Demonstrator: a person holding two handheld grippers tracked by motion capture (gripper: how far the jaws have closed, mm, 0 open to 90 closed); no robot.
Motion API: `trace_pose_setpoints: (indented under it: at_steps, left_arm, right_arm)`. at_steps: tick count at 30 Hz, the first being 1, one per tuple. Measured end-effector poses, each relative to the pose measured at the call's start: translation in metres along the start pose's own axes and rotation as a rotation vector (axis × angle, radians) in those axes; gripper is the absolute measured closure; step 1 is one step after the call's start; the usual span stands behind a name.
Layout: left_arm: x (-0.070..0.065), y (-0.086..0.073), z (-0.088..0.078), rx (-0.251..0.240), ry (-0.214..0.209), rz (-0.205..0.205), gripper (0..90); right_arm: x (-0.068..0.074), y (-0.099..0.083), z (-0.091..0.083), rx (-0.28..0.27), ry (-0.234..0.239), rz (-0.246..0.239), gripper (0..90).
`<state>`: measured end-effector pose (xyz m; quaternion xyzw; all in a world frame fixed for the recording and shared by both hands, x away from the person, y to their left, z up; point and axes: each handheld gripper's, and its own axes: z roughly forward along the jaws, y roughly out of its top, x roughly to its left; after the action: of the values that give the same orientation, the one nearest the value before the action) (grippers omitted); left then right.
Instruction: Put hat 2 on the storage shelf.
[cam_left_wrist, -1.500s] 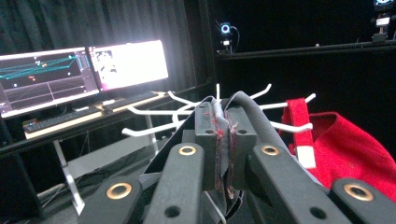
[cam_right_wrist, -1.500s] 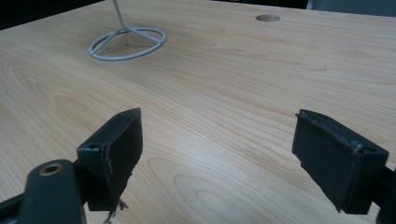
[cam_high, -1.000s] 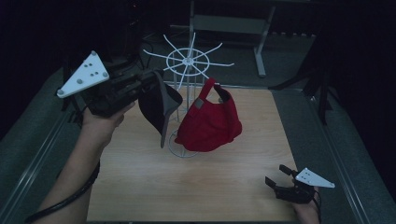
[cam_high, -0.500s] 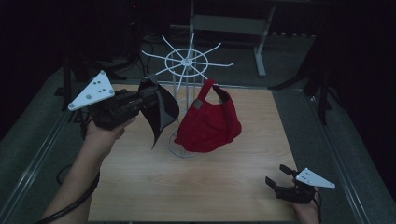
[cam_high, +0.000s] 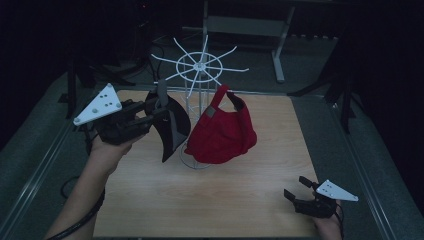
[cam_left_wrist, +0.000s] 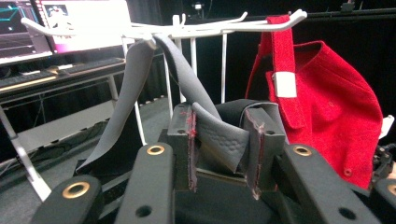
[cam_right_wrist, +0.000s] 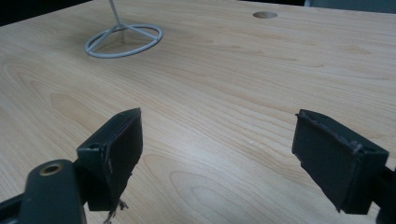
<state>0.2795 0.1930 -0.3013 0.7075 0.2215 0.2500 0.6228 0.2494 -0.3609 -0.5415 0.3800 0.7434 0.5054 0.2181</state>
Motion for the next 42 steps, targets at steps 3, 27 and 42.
trace_pose_setpoints:
  at_steps: [3, 27, 42]
  left_arm:
    - [0.000, -0.003, -0.001, 0.002, 0.000, -0.003, 62.2]
    - [-0.003, -0.056, -0.036, 0.025, 0.043, -0.069, 54.3]
    - [-0.007, -0.112, -0.050, 0.110, 0.044, -0.092, 54.5]
  right_arm:
    - [0.000, 0.000, 0.000, 0.002, -0.001, -0.002, 16.2]
    - [0.000, 0.000, 0.001, 0.007, 0.002, 0.000, 16.1]
    - [0.000, 0.000, 0.003, 0.010, -0.008, -0.004, 16.1]
